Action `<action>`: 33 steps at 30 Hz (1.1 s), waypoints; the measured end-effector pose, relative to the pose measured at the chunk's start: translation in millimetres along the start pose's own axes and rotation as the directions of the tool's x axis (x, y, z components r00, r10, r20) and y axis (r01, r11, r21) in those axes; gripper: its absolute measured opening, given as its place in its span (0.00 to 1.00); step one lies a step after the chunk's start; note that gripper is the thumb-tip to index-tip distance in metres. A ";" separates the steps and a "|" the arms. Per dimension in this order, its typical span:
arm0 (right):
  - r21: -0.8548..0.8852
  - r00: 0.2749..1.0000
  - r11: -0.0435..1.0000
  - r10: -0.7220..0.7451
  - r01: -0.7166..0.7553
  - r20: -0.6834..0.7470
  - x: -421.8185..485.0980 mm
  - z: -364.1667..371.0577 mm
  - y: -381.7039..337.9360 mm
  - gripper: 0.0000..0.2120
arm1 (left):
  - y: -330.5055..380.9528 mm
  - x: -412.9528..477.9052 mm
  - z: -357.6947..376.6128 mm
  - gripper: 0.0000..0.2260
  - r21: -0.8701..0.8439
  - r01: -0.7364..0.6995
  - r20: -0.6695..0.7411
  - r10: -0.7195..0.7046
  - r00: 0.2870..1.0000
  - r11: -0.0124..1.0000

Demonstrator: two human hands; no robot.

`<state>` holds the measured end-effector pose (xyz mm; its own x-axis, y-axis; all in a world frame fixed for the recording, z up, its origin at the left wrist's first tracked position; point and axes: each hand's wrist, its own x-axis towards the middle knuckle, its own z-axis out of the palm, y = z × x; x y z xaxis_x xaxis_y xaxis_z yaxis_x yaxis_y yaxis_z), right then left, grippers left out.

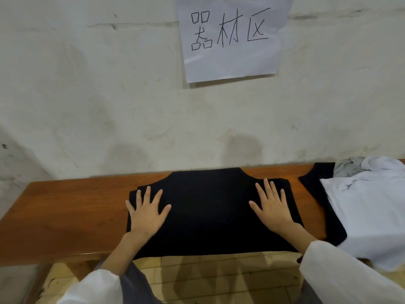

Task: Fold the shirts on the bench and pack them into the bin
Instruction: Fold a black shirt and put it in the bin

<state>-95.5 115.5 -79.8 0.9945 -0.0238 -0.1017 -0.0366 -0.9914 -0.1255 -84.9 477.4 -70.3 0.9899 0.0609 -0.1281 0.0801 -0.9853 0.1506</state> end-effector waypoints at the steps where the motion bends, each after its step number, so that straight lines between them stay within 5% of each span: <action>1: 0.010 0.998 1.000 -0.019 0.019 -0.052 -5.7 0.8 -12.1 0.38 | 12.4 -6.8 1.6 0.26 0.007 -0.006 -0.058 0.007 0.998 1.000; 4: 0.085 0.990 0.987 -0.130 0.134 -0.053 -32.6 11.4 -46.3 0.40 | 42.1 -39.3 18.8 0.25 -0.003 -0.094 -0.132 0.093 0.987 0.996; 9: -0.054 0.982 0.981 -0.186 0.187 0.021 -45.4 16.9 -46.3 0.34 | 31.0 -59.6 38.4 0.30 0.048 -0.091 -0.008 0.092 0.996 0.995; 13: 0.073 0.955 0.953 -0.296 0.295 0.008 -51.2 6.7 -34.7 0.38 | 22.4 -60.4 33.6 0.33 0.012 -0.162 -0.053 0.163 0.985 0.987; 17: 0.078 0.906 0.930 -0.328 0.360 -0.268 -92.7 16.1 -4.2 0.18 | 11.3 -88.6 34.4 0.28 0.006 -0.445 -0.285 0.428 0.858 0.895; 20: 0.035 0.915 0.941 -0.319 0.337 -0.245 -117.5 29.1 10.0 0.30 | -2.8 -104.5 50.2 0.19 0.075 -0.507 -0.330 0.501 0.800 0.858; 22: -0.022 0.920 0.956 -0.289 0.294 -0.264 -121.0 35.6 12.8 0.37 | -7.1 -104.9 50.5 0.13 0.119 -0.462 -0.356 0.472 0.806 0.879; 26: -0.030 0.895 0.971 -0.229 0.236 -0.384 -115.0 43.1 10.9 0.35 | -7.3 -100.1 50.6 0.26 0.170 -0.399 -0.341 0.433 0.834 0.901; 29: 0.053 0.858 0.975 -0.165 0.217 -0.486 -116.1 37.3 12.6 0.25 | -11.8 -99.8 47.8 0.29 0.168 -0.432 -0.397 0.462 0.793 0.886; 33: 0.138 0.794 0.966 -0.092 0.216 -0.602 -125.2 20.5 22.3 0.09 | -24.5 -104.1 34.0 0.31 0.113 -0.353 -0.401 0.368 0.839 0.929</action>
<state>-222.9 99.0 -90.1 0.8514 -0.0053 0.5245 0.1664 -0.9455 -0.2798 -193.9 489.8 -94.1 0.9070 -0.2476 0.3407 -0.2886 -0.9545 0.0746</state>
